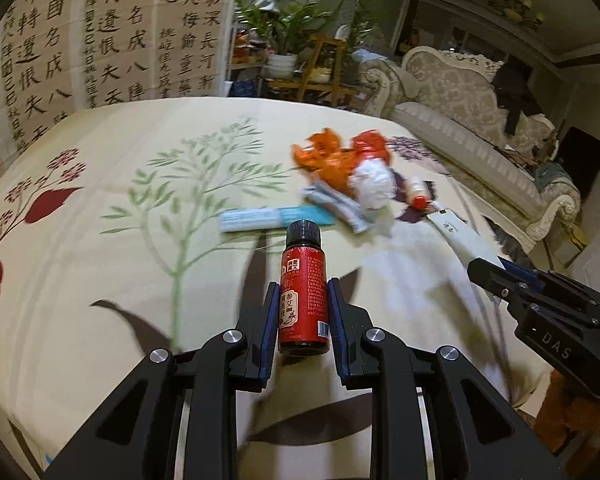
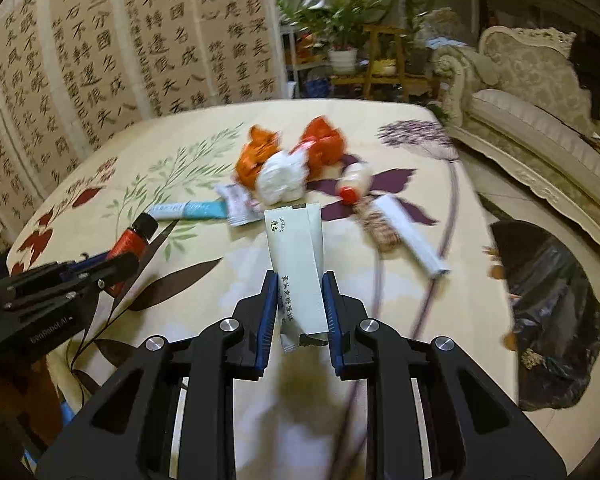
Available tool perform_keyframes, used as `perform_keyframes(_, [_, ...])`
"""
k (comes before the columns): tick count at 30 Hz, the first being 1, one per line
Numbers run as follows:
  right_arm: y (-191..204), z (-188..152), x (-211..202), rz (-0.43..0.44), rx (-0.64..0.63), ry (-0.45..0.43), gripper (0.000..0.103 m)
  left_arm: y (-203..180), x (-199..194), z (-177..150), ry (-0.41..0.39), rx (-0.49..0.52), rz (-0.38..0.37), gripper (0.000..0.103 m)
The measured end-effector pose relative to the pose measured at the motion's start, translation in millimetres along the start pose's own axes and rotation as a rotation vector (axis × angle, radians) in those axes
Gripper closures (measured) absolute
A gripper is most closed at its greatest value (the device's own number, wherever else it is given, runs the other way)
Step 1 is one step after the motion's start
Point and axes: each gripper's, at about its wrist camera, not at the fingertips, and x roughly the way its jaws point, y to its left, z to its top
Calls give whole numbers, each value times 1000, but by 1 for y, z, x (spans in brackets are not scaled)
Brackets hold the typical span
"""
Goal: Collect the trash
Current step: 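Carry the red bottle and white sachet over the black bin and open both tools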
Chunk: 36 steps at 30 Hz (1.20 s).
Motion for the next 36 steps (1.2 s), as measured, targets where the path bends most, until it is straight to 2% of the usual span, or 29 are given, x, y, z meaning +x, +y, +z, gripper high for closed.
perform_keyframes(10, [-77,-2,-34,-172,157,-99,81,-82,19,13,-25,107,-137,78])
perform_keyframes(17, [-134,-12,-47,-289,251,-131,81,-143,39,24,-43,205,-219,78])
perform_keyframes(23, [-172,-20,-46,-369,305,-138,80,-186,62,33,-40,271,-253,78])
perform_keyframes(36, [-213,-26,-32,-426,357,-140,79,-243,101,42,-19,372,-256,78])
